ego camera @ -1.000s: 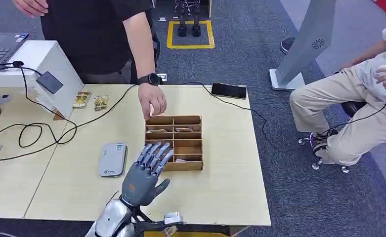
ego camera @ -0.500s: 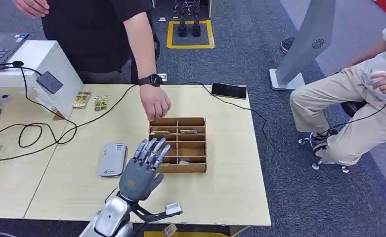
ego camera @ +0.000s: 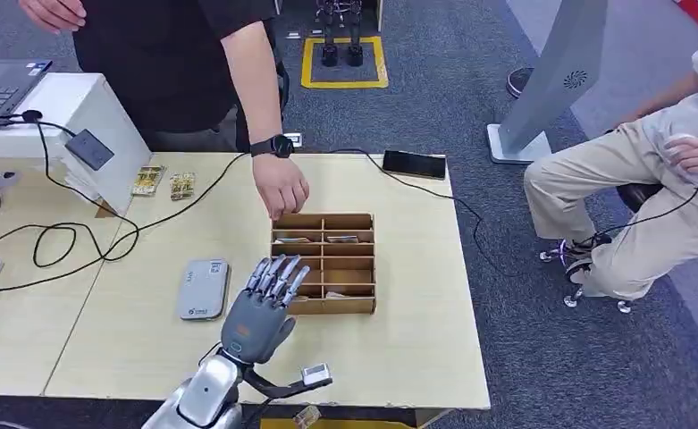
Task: Pass the card to the sensor for recognition and then transmit it.
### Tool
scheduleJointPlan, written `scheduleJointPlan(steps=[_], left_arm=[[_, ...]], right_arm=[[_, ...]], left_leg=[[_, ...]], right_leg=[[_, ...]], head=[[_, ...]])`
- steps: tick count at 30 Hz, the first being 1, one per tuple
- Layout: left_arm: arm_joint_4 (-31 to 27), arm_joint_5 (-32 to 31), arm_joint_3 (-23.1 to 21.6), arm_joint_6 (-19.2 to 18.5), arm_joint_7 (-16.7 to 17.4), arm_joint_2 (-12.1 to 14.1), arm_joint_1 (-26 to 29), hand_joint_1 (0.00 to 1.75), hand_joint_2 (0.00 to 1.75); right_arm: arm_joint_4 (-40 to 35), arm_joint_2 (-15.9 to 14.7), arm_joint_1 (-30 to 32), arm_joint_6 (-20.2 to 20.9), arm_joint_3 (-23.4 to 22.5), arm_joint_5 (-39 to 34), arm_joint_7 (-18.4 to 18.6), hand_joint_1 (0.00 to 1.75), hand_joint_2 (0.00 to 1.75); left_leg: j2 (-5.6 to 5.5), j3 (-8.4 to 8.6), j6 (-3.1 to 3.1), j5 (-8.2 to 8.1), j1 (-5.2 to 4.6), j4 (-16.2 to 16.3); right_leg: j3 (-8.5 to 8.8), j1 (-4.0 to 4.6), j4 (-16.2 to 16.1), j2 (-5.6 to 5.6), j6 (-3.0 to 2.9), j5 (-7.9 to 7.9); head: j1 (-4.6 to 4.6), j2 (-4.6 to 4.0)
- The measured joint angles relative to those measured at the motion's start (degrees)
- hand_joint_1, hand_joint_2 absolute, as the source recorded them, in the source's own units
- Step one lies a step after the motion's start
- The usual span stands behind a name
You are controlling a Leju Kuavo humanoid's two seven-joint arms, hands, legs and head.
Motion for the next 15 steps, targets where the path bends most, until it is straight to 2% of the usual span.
scheduleJointPlan(steps=[4,5,6,9,10,15], left_arm=[[1.59,0.17,-0.96,0.00,0.00,0.26,-0.48,0.00,1.75],[2.01,0.20,-1.16,0.00,0.00,0.28,-0.63,0.75,1.75],[2.47,0.15,-1.46,0.00,0.31,0.33,-0.79,1.64,1.75],[3.23,0.00,-1.97,0.00,1.53,0.37,-0.92,1.64,1.75],[3.34,-0.02,-2.10,0.00,2.17,0.35,-0.92,1.75,1.75],[3.54,-0.15,-2.25,0.02,3.73,0.31,-0.93,1.75,1.75]], right_arm=[[0.00,0.00,0.00,0.00,0.00,0.17,0.04,0.00,1.75],[0.00,0.00,0.00,0.00,0.02,0.20,0.07,0.00,1.75],[0.00,0.00,0.00,0.00,0.04,0.31,0.07,0.00,1.75],[0.00,0.00,0.00,-0.02,0.09,0.31,0.11,0.00,1.75],[0.00,0.00,0.00,-0.02,0.09,0.31,0.18,0.00,1.75],[0.00,0.00,0.00,-0.02,0.11,0.31,0.52,0.00,1.75]], left_leg=[[0.00,0.00,0.00,0.00,0.00,0.00],[0.00,0.00,0.00,0.00,0.00,0.00],[0.00,0.00,0.00,0.00,0.00,0.00],[0.00,0.00,0.00,0.00,0.00,0.00],[0.00,0.01,0.00,0.00,0.00,0.00],[0.00,0.00,0.00,0.00,0.00,0.00]], right_leg=[[0.00,0.00,0.00,0.00,0.00,0.00],[0.00,0.00,0.00,0.00,0.00,0.00],[0.00,0.00,0.00,0.00,0.00,0.00],[0.00,0.00,0.00,0.00,0.00,0.00],[0.00,0.00,0.00,0.01,0.00,0.00],[0.00,0.00,0.00,0.01,0.00,0.00]], head=[[0.00,0.00],[0.00,0.00],[0.00,0.00],[0.00,0.00],[0.00,0.00],[0.00,0.00]])
